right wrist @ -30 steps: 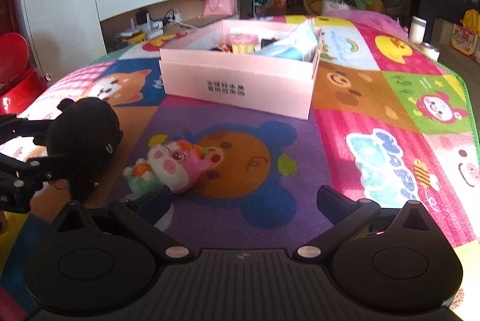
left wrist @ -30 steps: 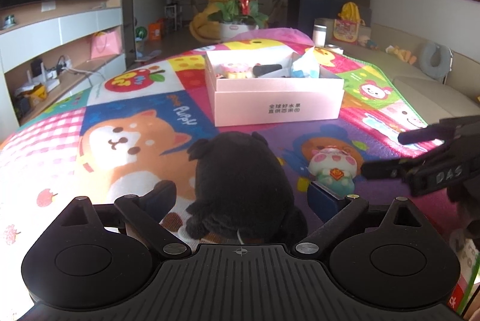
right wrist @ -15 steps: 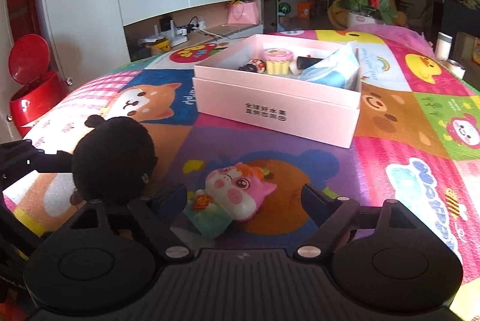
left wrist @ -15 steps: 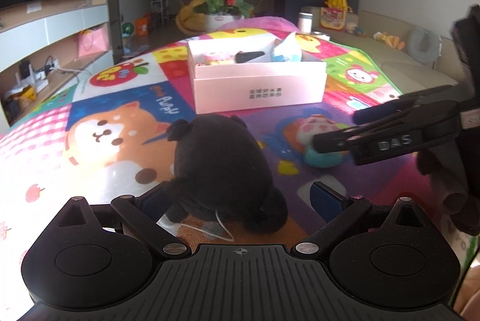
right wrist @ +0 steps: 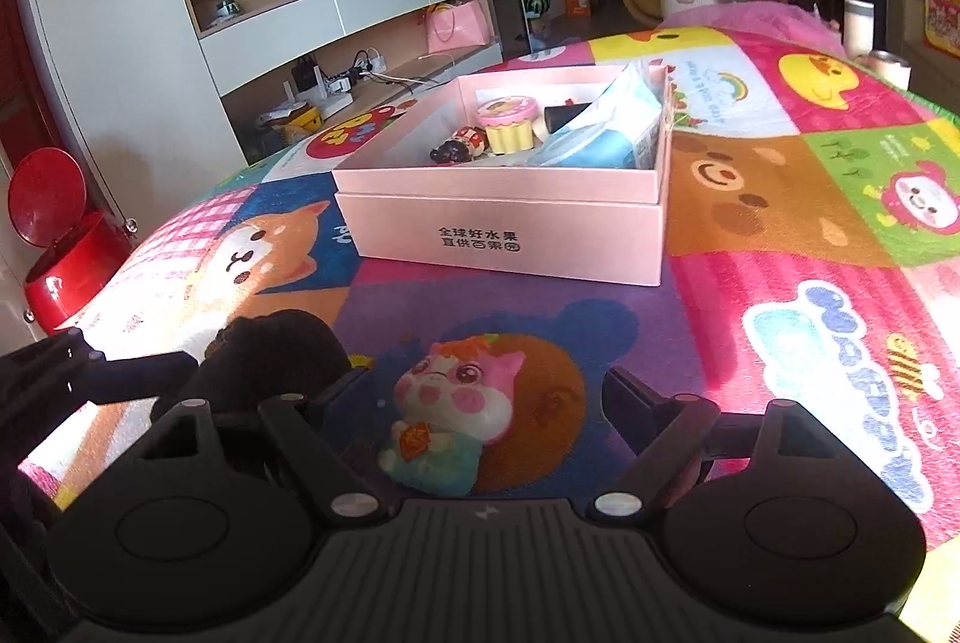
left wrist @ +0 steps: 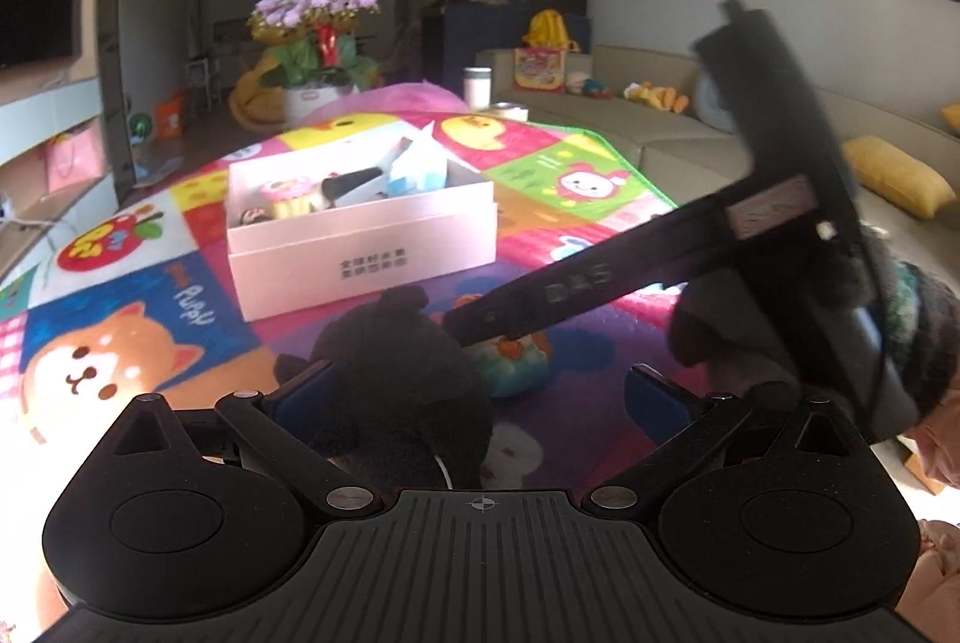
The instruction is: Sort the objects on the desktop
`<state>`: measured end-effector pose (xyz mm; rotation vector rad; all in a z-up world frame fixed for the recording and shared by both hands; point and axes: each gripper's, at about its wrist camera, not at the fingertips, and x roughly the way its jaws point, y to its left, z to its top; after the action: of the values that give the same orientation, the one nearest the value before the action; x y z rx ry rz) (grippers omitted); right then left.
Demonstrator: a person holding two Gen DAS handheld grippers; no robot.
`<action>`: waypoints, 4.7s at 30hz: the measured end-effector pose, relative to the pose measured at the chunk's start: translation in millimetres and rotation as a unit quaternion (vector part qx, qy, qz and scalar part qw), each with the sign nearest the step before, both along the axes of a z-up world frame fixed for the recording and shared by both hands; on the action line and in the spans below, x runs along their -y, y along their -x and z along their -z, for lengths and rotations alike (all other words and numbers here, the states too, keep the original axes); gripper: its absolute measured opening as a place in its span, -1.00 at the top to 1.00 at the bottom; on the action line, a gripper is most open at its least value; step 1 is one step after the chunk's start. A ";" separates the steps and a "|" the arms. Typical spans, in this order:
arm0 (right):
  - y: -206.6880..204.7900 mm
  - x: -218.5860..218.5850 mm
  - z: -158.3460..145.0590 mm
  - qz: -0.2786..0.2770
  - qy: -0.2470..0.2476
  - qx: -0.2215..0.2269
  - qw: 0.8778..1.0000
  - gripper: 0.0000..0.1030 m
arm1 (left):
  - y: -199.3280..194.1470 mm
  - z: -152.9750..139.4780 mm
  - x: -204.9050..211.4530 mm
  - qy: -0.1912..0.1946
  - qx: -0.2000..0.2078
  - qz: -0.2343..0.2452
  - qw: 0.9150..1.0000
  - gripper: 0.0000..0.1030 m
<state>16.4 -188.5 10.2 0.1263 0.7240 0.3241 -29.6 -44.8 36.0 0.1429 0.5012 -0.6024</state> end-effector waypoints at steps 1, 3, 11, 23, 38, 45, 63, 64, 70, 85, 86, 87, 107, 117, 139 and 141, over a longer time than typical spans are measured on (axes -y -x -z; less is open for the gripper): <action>-3.6 -2.9 2.4 -0.003 -0.002 -0.006 1.000 -0.48 | 1.0 0.0 0.0 0.002 -0.001 0.001 1.000 -0.99; -11.4 -9.3 8.2 -0.014 -0.005 -0.030 0.999 -0.02 | 0.4 -0.2 -2.4 0.012 -0.005 0.003 1.000 -0.99; -4.3 12.0 8.4 0.035 0.023 -0.029 0.999 0.07 | -10.9 -2.3 9.9 0.030 0.003 0.014 0.999 -1.00; 12.2 29.4 16.2 0.065 0.051 -0.008 0.997 0.05 | -22.4 6.8 15.4 -0.054 -0.005 -0.081 0.995 -1.00; 40.7 28.2 -14.0 0.056 0.060 0.004 0.997 0.08 | -16.7 14.0 36.0 -0.105 -0.001 -0.061 0.993 -0.41; 67.5 23.7 -56.5 0.041 0.036 0.047 0.997 0.08 | 6.6 -20.3 28.5 -0.100 0.053 -0.063 0.992 -0.41; -6.6 35.7 -178.0 0.111 0.014 0.199 0.974 0.08 | -174.4 -115.6 2.9 0.097 0.093 -0.091 0.987 -0.86; -15.5 33.5 -174.9 0.111 0.020 0.194 0.974 0.08 | -176.7 -109.1 -2.4 0.099 0.088 -0.095 0.987 -0.86; -67.2 20.8 -150.0 0.099 0.028 0.150 0.983 0.08 | -157.4 -48.4 -43.6 0.094 0.039 -0.138 0.985 -0.89; -168.1 -19.5 -88.0 0.096 0.039 0.032 0.994 -0.49 | -139.4 24.6 -66.4 0.086 -0.026 -0.113 0.990 -0.95; -165.9 -13.1 -86.6 0.106 0.038 0.037 0.993 -0.68 | -140.6 25.3 -63.8 0.088 -0.028 -0.109 0.990 -0.96; -164.0 -5.2 -84.7 0.115 0.037 0.040 0.992 -0.77 | -142.3 24.8 -60.3 0.086 -0.029 -0.105 0.990 -0.96; -184.3 15.0 -46.3 0.133 0.044 0.043 0.989 -0.99 | -155.9 27.6 -16.2 0.069 -0.041 -0.050 0.996 -0.99; -144.1 16.6 -17.8 0.094 0.045 0.007 0.995 -0.91 | -136.8 29.4 -13.3 0.038 -0.040 -0.073 0.996 -1.00; 14.6 -12.0 23.9 0.065 0.036 -0.009 0.997 -1.00 | -72.6 44.5 -20.0 -0.054 -0.066 -0.284 0.955 -1.00; 3.3 -17.5 25.4 0.053 0.058 -0.009 0.997 -1.00 | -84.7 46.8 -19.0 -0.050 -0.077 -0.287 0.953 -1.00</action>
<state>13.1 -171.0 -15.2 0.0569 0.7492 0.1793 55.1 -25.8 -10.8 0.0397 0.6905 -0.0170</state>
